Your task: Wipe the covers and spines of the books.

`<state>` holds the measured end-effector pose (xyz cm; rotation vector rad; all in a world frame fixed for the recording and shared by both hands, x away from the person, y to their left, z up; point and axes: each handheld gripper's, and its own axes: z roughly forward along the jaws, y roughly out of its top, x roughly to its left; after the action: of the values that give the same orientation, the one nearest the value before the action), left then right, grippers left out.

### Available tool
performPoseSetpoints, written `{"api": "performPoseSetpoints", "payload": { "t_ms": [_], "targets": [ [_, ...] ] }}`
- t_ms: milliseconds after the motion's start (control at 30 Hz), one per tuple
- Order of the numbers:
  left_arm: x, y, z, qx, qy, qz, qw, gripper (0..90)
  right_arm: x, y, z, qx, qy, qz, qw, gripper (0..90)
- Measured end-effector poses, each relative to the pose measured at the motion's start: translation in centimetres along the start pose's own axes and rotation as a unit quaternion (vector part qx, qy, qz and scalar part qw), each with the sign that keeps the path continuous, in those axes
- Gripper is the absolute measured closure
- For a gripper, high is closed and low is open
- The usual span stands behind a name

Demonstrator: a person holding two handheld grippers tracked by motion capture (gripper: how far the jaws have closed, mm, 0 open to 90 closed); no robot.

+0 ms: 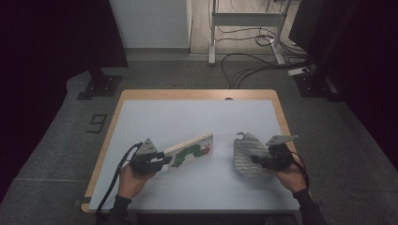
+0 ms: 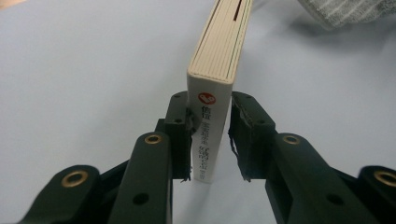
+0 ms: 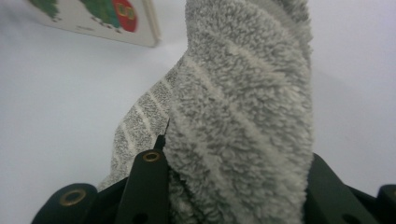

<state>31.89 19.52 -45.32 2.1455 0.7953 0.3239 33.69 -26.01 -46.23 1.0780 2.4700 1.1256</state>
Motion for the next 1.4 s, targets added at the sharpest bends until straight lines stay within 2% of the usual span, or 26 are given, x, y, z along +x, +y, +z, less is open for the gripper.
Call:
{"api": "performPoseSetpoints", "payload": {
  "t_ms": [133, 600, 1100, 1400],
  "targets": [
    [0.0, 0.0, 0.0, 0.0, 0.0, 0.0, 1.0, 69.1, 1.1, 0.9, 0.6, -0.001, 0.018, -0.015, 0.9997, 63.1],
    [0.1, 0.0, 0.0, 0.001, -0.001, 0.001, 1.0, 69.1, 4.2, 3.5, 3.2, 0.001, 0.056, -0.055, 0.9969, 63.1],
    [0.1, 0.1, 0.0, 0.004, -0.001, 0.007, 1.0, 69.3, 8.4, 6.1, 8.0, 0.019, 0.1, -0.102, 0.9896, 63.1],
    [0.1, 0.1, 0.0, 0.005, 0.001, 0.008, 1.0, 69.2, 10.2, 7.2, 10.1, 0.022, 0.118, -0.115, 0.9861, 63.1]
  ]
}}
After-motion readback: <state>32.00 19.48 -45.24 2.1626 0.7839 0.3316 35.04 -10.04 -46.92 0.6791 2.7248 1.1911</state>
